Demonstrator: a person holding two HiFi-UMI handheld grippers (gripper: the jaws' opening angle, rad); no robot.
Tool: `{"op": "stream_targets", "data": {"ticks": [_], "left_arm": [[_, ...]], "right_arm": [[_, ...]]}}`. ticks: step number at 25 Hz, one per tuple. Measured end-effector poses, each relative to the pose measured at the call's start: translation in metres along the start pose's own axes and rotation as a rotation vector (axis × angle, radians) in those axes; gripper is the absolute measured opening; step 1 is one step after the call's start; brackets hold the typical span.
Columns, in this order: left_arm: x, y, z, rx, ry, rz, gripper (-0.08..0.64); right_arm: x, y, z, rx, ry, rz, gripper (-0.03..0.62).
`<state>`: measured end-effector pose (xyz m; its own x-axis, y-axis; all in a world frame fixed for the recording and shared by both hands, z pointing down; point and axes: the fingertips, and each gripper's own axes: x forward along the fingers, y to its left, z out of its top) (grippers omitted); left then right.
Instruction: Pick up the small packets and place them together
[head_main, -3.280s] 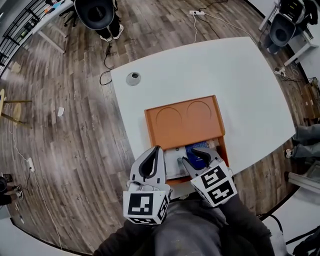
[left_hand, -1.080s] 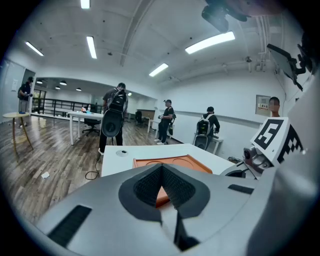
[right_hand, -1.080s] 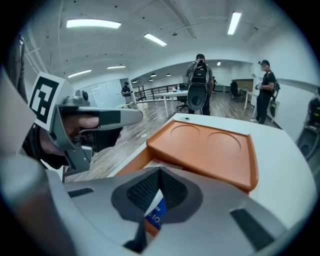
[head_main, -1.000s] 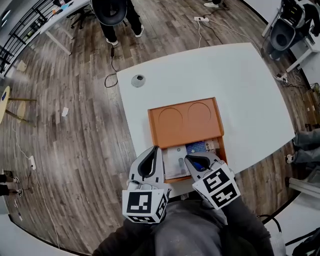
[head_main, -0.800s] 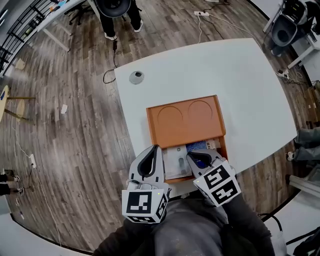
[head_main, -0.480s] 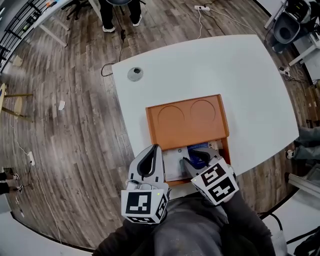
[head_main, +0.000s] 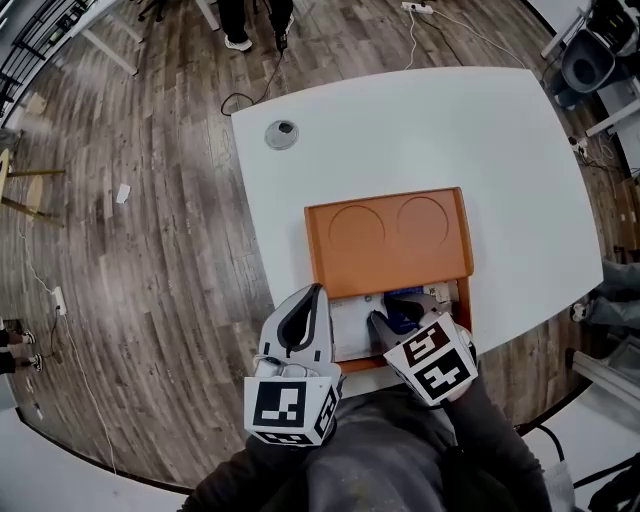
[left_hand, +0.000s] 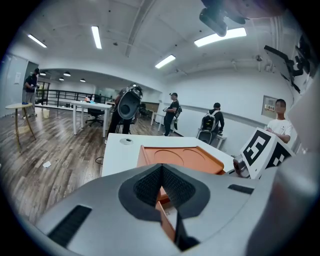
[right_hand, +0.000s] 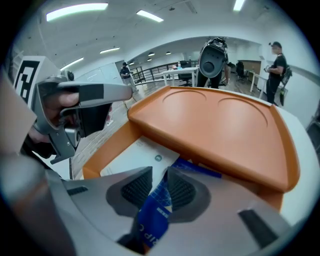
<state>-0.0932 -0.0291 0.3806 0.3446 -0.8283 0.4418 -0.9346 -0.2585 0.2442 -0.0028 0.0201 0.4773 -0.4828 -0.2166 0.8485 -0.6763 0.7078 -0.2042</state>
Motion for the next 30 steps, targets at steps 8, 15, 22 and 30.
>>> {"op": "stream_targets", "data": {"ticks": [8, 15, 22, 30], "left_arm": [[-0.001, 0.001, -0.004, 0.001, 0.002, -0.002, -0.005], [-0.003, -0.002, 0.002, 0.009, -0.009, -0.010, -0.005], [-0.014, -0.003, 0.009, 0.019, -0.038, -0.014, -0.005], [-0.038, -0.013, 0.024, 0.040, -0.085, -0.024, -0.005]], "right_arm": [[-0.001, 0.001, 0.000, -0.020, -0.019, -0.008, 0.006], [-0.021, 0.008, 0.012, -0.027, -0.087, -0.010, 0.005], [-0.050, 0.025, 0.030, -0.070, -0.197, -0.047, 0.005], [-0.092, 0.046, 0.051, -0.128, -0.288, -0.091, 0.005]]}}
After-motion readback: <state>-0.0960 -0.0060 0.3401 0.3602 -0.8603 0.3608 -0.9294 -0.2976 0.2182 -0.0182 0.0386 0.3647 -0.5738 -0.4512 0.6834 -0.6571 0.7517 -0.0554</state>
